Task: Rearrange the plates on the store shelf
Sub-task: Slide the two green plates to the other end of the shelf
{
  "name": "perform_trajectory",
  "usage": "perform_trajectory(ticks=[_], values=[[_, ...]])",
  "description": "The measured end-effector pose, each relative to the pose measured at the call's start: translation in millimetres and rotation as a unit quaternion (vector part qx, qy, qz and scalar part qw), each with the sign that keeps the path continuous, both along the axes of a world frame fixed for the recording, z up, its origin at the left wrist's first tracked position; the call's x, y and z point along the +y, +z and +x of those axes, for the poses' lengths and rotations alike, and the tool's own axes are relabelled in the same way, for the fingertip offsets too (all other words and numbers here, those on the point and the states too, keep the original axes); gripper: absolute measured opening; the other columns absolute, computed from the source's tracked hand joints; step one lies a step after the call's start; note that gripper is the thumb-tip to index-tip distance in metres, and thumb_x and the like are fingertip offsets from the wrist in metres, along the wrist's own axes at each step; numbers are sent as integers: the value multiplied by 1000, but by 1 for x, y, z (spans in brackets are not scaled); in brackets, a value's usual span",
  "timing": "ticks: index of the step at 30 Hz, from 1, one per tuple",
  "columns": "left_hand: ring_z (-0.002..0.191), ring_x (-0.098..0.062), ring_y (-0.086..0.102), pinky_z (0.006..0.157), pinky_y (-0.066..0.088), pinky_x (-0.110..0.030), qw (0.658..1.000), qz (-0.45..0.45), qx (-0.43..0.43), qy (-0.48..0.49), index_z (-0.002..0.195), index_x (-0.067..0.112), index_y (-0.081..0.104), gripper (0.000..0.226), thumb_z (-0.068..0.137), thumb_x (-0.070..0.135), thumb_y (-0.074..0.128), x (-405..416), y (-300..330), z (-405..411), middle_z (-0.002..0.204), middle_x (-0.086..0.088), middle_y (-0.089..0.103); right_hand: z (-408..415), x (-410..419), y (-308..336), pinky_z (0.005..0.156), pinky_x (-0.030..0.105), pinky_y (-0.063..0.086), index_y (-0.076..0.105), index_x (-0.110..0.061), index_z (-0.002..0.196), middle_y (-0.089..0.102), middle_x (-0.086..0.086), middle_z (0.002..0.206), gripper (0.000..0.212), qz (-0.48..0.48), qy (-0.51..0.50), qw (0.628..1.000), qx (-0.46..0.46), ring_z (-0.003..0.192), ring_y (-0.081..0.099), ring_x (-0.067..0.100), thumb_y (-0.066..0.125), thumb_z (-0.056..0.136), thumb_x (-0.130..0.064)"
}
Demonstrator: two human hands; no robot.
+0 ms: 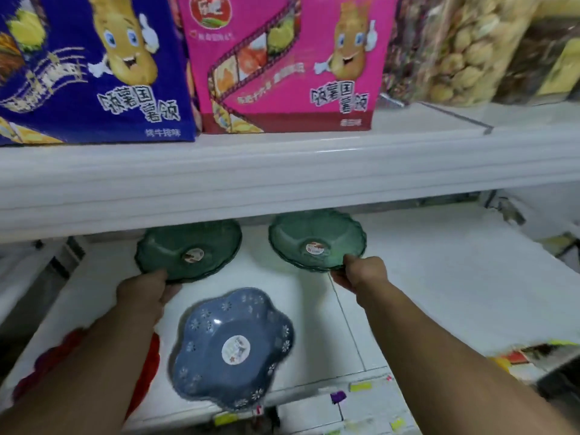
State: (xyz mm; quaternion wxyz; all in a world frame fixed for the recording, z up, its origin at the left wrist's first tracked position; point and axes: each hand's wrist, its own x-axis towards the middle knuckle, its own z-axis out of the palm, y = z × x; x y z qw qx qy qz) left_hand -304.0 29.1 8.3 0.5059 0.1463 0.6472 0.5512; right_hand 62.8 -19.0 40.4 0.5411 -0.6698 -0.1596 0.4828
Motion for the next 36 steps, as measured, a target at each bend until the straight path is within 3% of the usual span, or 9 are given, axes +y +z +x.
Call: perform_trajectory(ticks=[3, 5, 8, 10, 14, 18, 26, 31, 36], values=[[76, -26, 63, 80, 56, -34, 999, 16, 18, -24, 89, -4, 62, 8, 86, 2, 65, -22, 14, 59, 86, -17, 68, 47, -24, 2, 30, 26, 49, 56, 18, 115, 65, 34, 92, 28, 6, -15, 1000, -1, 32, 62, 27, 56, 94, -1], [69, -27, 60, 84, 51, -41, 999, 8, 32, -36, 72, -6, 59, 13, 81, 2, 65, -37, 18, 95, 63, -15, 70, 82, -40, 2, 34, 25, 51, 57, 17, 114, 68, 37, 102, 29, 3, -19, 1000, -15, 42, 65, 30, 57, 95, -4], [57, -24, 55, 66, 49, -35, 998, -9, 38, -45, 64, -3, 56, 18, 79, 0, 65, -51, 17, 145, 40, -10, 60, 135, -64, 4, 47, 32, 58, 60, 15, 110, 70, 35, 98, 27, -5, -28, 999, -21, 56, 68, 33, 58, 94, -6], [53, -23, 58, 60, 55, -31, 998, -13, 44, -51, 67, -2, 55, 18, 84, -1, 63, -62, 19, 182, 50, -12, 63, 169, -79, 7, 47, 31, 56, 60, 14, 106, 70, 33, 92, 24, -7, -31, 999, -26, 56, 68, 33, 57, 94, -6], [68, -23, 67, 49, 58, -25, 998, -19, 26, -47, 97, -4, 58, 6, 92, -1, 57, -77, 22, 246, 81, -14, 65, 226, -104, 6, 38, 27, 54, 60, 11, 97, 68, 28, 83, 19, -12, -47, 998, -44, 37, 64, 25, 57, 95, -8], [70, -24, 67, 41, 56, -24, 997, -27, 16, -66, 107, -2, 60, 17, 90, 1, 61, -80, 22, 293, 98, -17, 67, 272, -117, -1, 53, 34, 58, 62, 10, 90, 68, 25, 73, 18, -15, -76, 996, -34, 40, 65, 28, 58, 92, -8], [73, -24, 69, 62, 60, -30, 994, -3, 3, -106, 108, -2, 60, 20, 88, -5, 60, -57, 15, 369, 85, -11, 67, 332, -113, -5, 40, 26, 55, 61, 9, 90, 68, 27, 79, 17, -15, -118, 992, -37, 41, 65, 28, 59, 93, -8], [73, -27, 69, 48, 57, -20, 993, 18, -27, -110, 103, -1, 61, 19, 88, -8, 50, -42, 7, 403, 85, -13, 67, 359, -102, -7, 36, 23, 52, 61, 6, 85, 68, 24, 73, 18, -29, -136, 989, -56, 34, 64, 22, 57, 95, -9], [55, -25, 70, 48, 58, -23, 994, 14, -19, -111, 98, -2, 60, 17, 88, -9, 48, -32, 4, 430, 80, -15, 66, 379, -85, -12, 39, 23, 53, 59, 3, 83, 69, 22, 73, 20, -40, -145, 988, -47, 33, 63, 20, 57, 96, -12]])
